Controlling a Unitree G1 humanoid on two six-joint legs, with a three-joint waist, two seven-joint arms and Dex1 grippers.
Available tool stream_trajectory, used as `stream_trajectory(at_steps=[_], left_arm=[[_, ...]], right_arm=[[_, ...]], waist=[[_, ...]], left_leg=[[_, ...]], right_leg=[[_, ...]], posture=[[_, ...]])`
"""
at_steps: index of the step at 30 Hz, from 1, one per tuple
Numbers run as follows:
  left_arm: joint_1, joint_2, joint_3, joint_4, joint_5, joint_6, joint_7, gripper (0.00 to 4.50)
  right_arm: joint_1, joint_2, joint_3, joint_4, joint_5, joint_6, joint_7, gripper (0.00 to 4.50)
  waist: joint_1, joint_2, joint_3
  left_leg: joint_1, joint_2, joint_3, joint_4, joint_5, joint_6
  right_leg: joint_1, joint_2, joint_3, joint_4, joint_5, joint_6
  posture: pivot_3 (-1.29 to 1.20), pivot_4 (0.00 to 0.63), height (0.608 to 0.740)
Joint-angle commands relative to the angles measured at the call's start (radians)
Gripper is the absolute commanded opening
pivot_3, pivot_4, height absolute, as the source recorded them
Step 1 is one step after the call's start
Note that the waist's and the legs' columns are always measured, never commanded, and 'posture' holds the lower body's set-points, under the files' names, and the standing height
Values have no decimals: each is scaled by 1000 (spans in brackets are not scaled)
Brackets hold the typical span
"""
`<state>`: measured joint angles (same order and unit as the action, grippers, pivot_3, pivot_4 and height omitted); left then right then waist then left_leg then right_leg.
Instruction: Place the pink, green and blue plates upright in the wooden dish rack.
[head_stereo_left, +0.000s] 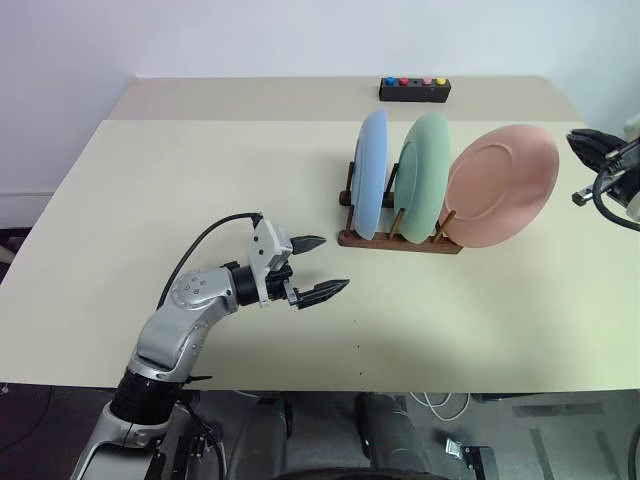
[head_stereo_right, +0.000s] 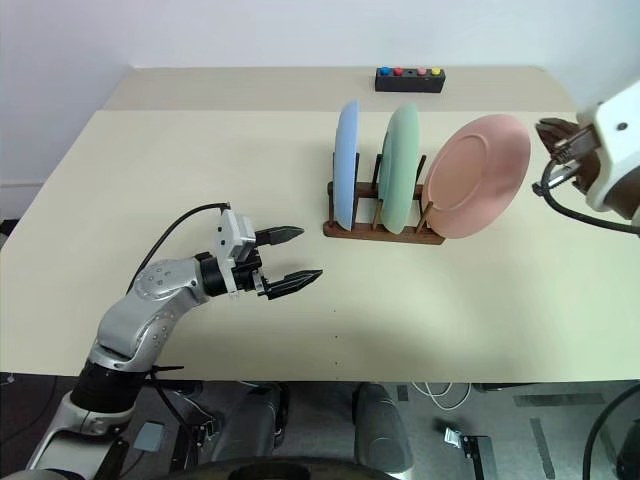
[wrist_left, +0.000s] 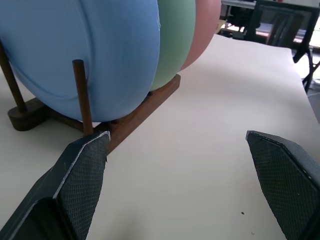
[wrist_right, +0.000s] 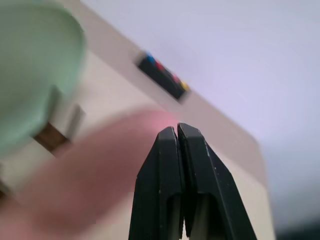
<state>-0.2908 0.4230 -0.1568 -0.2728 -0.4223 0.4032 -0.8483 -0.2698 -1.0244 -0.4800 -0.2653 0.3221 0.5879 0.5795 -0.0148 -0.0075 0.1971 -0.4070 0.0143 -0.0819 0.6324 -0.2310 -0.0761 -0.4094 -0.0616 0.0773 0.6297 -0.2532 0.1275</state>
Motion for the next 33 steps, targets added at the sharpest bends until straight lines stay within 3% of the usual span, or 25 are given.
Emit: stream_trajectory(at_steps=[1,24,33], left_arm=[[-22,-8,-7,-13,5,-38,-16,4500],[-5,-11,-8,-25,15,-37,5,4500],[-5,-15,-8,-18,20,-42,10,4500]], right_arm=[[36,-21,-14,37,-77,-41,-21,31],[-12,59,107,-186,65,11,89,31],[-12,44,104,-117,3,-6,62,31]], waist=[[-1,0,0],[-1,0,0],[-1,0,0]], left_leg=[[0,0,0,0,0,0],[1,0,0,0,0,0],[1,0,0,0,0,0]], right_leg=[[0,0,0,0,0,0],[1,0,0,0,0,1],[0,0,0,1,0,1]], posture=[[0,150,730],[0,150,730],[0,150,730]])
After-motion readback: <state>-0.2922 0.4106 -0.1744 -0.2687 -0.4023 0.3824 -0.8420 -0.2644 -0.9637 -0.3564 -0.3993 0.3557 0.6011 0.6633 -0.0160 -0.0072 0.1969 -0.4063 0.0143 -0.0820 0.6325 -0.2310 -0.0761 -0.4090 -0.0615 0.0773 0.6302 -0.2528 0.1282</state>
